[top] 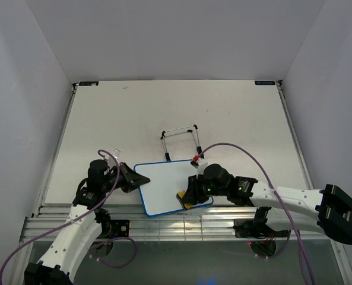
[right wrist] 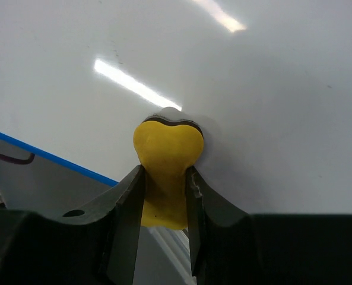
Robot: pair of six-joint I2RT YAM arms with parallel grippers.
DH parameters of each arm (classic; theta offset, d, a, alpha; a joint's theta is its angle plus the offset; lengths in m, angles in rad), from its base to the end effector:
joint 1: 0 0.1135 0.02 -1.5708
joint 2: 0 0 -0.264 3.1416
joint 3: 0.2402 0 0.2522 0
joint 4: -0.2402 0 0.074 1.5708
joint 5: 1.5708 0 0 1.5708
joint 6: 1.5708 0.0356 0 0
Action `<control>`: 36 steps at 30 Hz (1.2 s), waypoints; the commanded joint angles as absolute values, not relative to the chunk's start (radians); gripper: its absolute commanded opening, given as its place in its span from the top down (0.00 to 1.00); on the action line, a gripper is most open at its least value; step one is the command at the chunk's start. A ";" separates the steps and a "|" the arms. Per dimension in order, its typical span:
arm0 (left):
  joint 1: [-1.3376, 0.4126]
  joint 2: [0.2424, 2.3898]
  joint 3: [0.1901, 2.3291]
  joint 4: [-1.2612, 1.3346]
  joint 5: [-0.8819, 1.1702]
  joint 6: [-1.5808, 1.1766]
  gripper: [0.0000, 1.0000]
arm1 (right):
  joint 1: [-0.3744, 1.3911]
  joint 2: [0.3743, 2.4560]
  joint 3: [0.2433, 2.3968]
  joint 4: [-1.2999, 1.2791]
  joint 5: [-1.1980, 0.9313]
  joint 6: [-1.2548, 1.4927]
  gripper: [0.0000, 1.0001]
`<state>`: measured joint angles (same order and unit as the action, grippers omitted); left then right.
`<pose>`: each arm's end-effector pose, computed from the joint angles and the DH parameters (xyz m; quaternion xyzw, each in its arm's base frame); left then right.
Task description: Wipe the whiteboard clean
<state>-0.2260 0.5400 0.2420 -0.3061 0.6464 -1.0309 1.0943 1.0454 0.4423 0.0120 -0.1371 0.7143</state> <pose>0.1215 -0.0499 0.1765 -0.1930 0.8303 -0.4866 0.1912 0.0939 0.1925 0.1915 -0.1979 0.8584 0.4063 0.2427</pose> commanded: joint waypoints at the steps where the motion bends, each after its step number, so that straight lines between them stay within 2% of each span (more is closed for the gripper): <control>1: -0.225 0.552 0.230 -0.287 0.548 -0.970 1.00 | 1.181 1.140 0.529 0.090 -0.098 0.750 0.92; 6: -0.225 0.565 0.236 -0.285 0.564 -0.959 1.00 | 1.187 1.167 0.557 0.035 0.017 0.742 0.92; 10: -0.226 0.566 0.233 -0.282 0.580 -0.957 1.00 | 1.097 1.115 0.451 0.002 0.066 0.741 0.92; 16: -0.227 0.586 0.238 -0.268 0.607 -0.951 1.00 | 0.834 1.000 0.250 0.002 -0.058 0.709 0.92; 20: -0.227 0.592 0.235 -0.255 0.626 -0.957 1.00 | 0.640 1.034 0.160 0.012 -0.283 0.640 0.92; 22: -0.225 0.589 0.239 -0.255 0.630 -0.959 1.00 | 0.556 1.064 0.155 0.020 -0.368 0.592 0.92; 29: -0.225 0.551 0.258 -0.313 0.612 -0.946 1.00 | 0.416 1.011 0.208 -0.098 -0.376 0.522 0.92; 36: -0.225 0.526 0.245 -0.336 0.598 -0.950 1.00 | 0.403 0.919 0.405 -0.311 -0.187 0.457 0.92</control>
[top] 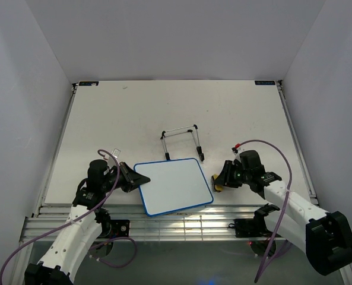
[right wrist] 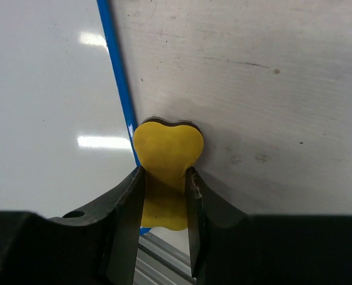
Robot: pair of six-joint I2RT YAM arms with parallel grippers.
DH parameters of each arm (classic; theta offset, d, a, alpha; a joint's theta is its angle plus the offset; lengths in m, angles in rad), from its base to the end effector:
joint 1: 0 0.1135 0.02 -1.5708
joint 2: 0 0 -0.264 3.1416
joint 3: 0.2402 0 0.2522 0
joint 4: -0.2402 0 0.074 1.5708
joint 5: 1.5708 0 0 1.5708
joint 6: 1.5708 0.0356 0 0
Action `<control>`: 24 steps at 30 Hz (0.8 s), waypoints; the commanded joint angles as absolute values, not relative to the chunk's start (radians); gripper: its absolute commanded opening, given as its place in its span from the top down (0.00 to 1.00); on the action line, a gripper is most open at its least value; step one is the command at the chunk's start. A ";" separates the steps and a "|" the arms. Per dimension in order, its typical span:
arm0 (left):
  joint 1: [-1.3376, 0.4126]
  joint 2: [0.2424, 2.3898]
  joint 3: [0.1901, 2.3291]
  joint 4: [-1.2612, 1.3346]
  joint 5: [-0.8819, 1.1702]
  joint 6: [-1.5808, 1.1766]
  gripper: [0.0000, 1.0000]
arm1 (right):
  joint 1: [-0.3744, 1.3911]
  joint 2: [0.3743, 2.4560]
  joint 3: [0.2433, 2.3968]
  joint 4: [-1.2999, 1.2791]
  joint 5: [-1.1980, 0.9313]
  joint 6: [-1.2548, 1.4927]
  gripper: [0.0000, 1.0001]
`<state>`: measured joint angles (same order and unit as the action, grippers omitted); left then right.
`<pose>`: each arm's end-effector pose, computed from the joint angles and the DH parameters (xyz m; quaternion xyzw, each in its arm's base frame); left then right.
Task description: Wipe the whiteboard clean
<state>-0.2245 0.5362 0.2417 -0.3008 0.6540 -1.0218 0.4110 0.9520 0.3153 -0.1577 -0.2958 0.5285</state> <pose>0.1215 -0.0500 0.1773 -0.1860 0.8294 -0.4894 0.1948 0.1565 0.0795 0.1541 -0.0019 0.9172 0.2911 0.2721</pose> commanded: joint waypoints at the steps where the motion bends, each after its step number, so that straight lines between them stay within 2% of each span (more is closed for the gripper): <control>1: -0.227 0.526 0.244 -0.336 0.598 -0.950 1.00 | 0.403 0.914 0.447 -0.322 -0.208 0.442 0.92; 5: -0.227 0.537 0.242 -0.315 0.612 -0.943 1.00 | 0.457 0.951 0.497 -0.229 -0.353 0.465 0.92; 10: -0.227 0.549 0.253 -0.308 0.617 -0.942 1.00 | 0.828 1.104 0.578 -0.029 -0.298 0.525 0.92; 15: -0.227 0.555 0.258 -0.305 0.627 -0.939 1.00 | 1.147 1.327 0.851 0.002 -0.170 0.454 0.92; 19: -0.227 0.555 0.259 -0.305 0.644 -0.933 1.00 | 1.189 1.475 0.946 0.002 -0.166 0.446 0.92; 24: -0.227 0.548 0.264 -0.305 0.672 -0.922 1.00 | 1.163 1.534 0.948 -0.083 -0.080 0.425 0.92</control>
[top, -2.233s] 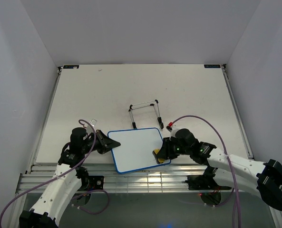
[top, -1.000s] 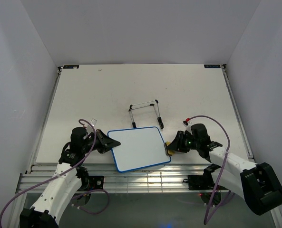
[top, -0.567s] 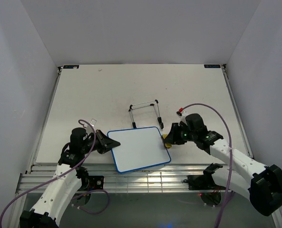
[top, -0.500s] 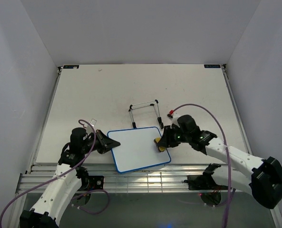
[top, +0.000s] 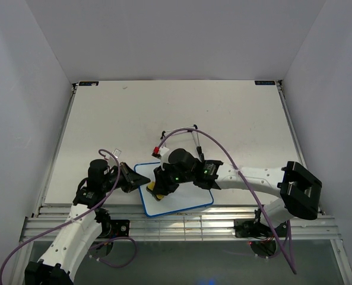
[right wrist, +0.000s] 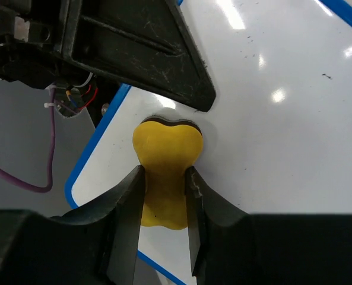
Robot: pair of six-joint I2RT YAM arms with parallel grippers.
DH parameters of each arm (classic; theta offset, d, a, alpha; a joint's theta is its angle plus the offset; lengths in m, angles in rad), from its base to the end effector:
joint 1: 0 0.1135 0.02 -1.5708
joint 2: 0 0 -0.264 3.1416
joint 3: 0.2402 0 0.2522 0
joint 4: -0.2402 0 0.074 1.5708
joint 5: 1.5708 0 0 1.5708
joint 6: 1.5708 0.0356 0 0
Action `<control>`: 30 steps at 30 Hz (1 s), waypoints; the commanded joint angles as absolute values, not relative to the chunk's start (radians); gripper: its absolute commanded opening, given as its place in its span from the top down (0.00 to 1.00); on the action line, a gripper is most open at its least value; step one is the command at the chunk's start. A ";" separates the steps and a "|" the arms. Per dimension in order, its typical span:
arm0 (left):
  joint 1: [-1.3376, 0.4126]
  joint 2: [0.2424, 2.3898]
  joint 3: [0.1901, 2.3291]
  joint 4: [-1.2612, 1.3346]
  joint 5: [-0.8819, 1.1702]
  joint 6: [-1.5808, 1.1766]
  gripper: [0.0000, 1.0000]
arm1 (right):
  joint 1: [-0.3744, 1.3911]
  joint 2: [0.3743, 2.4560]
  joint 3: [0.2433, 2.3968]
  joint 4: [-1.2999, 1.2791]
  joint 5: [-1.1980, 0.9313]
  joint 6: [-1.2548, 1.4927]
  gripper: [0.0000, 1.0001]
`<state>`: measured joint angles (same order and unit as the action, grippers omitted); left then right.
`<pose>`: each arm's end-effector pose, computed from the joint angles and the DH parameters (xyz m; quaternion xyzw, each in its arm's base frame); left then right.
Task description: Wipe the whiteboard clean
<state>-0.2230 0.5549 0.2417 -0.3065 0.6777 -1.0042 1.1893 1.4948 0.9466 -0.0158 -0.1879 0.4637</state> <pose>0.1218 -0.0505 0.1751 -0.1785 0.8333 -0.4902 0.1829 0.1176 0.3110 0.2420 -0.3518 0.7993 0.4089 0.2649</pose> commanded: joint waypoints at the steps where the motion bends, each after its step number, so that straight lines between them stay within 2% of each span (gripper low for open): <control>1: -0.227 0.545 0.262 -0.305 0.676 -0.922 1.00 | 1.152 1.540 0.925 -0.097 -0.069 0.423 0.92; 7: -0.227 0.537 0.261 -0.304 0.696 -0.922 1.00 | 1.052 1.522 0.760 -0.052 -0.090 0.423 0.92; 16: -0.229 0.526 0.287 -0.304 0.713 -0.913 1.00 | 0.913 1.540 0.696 -0.046 -0.120 0.373 0.92; 21: -0.227 0.486 0.330 -0.339 0.715 -0.911 1.00 | 0.723 1.519 0.646 -0.044 -0.195 0.324 0.92; 26: -0.229 0.468 0.448 -0.400 0.713 -0.888 1.00 | 0.481 1.312 0.620 -0.141 -0.256 0.247 0.92; 30: -0.227 0.477 0.505 -0.414 0.719 -0.890 1.00 | 0.402 1.163 0.687 -0.279 -0.279 0.195 0.92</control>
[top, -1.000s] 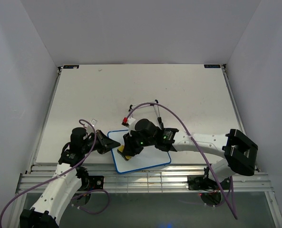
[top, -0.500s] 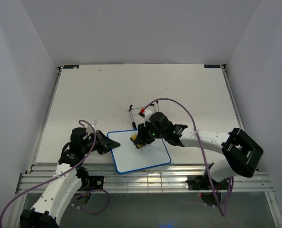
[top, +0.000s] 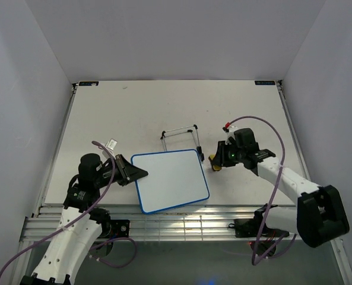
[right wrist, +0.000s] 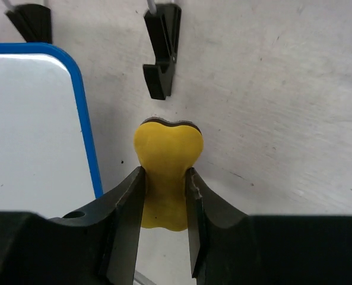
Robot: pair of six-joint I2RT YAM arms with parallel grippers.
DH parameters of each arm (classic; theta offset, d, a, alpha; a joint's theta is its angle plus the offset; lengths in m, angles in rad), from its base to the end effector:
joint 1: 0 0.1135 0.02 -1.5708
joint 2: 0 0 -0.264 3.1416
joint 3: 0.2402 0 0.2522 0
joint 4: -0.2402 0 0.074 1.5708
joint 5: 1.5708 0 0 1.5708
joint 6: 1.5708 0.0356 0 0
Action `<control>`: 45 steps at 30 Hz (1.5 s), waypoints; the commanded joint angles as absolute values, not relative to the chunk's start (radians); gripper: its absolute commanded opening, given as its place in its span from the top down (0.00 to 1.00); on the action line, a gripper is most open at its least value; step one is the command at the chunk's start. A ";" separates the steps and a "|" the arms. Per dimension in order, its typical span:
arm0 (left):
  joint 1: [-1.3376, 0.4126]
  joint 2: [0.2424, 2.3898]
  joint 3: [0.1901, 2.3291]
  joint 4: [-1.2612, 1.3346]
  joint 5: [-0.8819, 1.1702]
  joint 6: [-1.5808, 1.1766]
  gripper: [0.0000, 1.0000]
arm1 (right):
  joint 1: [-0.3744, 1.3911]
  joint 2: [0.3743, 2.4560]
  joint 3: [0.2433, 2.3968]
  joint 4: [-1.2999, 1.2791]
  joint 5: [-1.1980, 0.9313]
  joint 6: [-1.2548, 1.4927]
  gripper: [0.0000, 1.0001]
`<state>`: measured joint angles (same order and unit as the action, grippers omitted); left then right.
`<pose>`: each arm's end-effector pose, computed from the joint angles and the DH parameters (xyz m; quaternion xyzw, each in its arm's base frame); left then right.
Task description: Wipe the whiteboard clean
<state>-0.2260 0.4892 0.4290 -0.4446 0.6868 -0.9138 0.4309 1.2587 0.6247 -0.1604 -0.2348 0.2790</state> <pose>0.1157 -0.0498 0.2336 -0.1124 0.8212 -0.5023 0.2464 0.2218 0.1111 0.1905 -0.1139 0.9132 0.2323 0.3148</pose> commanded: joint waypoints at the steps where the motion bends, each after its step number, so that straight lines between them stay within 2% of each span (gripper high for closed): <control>1: -0.227 0.480 0.512 -0.414 0.726 -0.891 1.00 | 0.391 1.123 0.718 -0.305 -0.278 0.187 0.92; 5: -0.227 0.489 0.558 -0.414 0.733 -0.882 1.00 | 0.329 1.081 0.784 -0.429 -0.154 0.161 0.92; 9: -0.227 0.491 0.615 -0.400 0.701 -0.859 1.00 | 0.232 1.156 0.828 -0.477 0.087 0.201 0.92; 12: -0.227 0.502 0.659 -0.371 0.686 -0.885 1.00 | 0.172 1.239 0.847 -0.479 0.190 0.225 0.92; 15: -0.227 0.511 0.711 -0.368 0.663 -0.882 1.00 | 0.127 1.339 0.862 -0.456 0.231 0.225 0.92; 20: -0.227 0.531 0.755 -0.385 0.649 -0.856 1.00 | 0.058 1.446 0.876 -0.407 0.179 0.241 0.89; 23: -0.227 0.531 0.761 -0.376 0.652 -0.861 1.00 | 0.049 1.465 0.884 -0.407 0.169 0.239 0.82; 24: -0.227 0.528 0.762 -0.373 0.653 -0.861 1.00 | 0.049 1.460 0.882 -0.403 0.163 0.241 0.69; 33: -0.227 0.502 0.690 -0.194 0.655 -0.890 1.00 | 0.014 1.427 0.868 -0.429 0.089 0.232 0.32; 41: -0.229 0.558 0.614 0.072 0.660 -0.908 1.00 | 0.012 1.301 0.907 -0.505 0.020 0.224 0.30; 45: -0.227 0.615 0.532 0.319 0.640 -0.916 1.00 | 0.012 1.140 0.888 -0.503 -0.171 0.215 0.25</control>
<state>-0.2260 0.5949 0.5621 0.0196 0.6533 -0.8879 0.0139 1.2499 0.8562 -0.4877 -0.0120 0.2287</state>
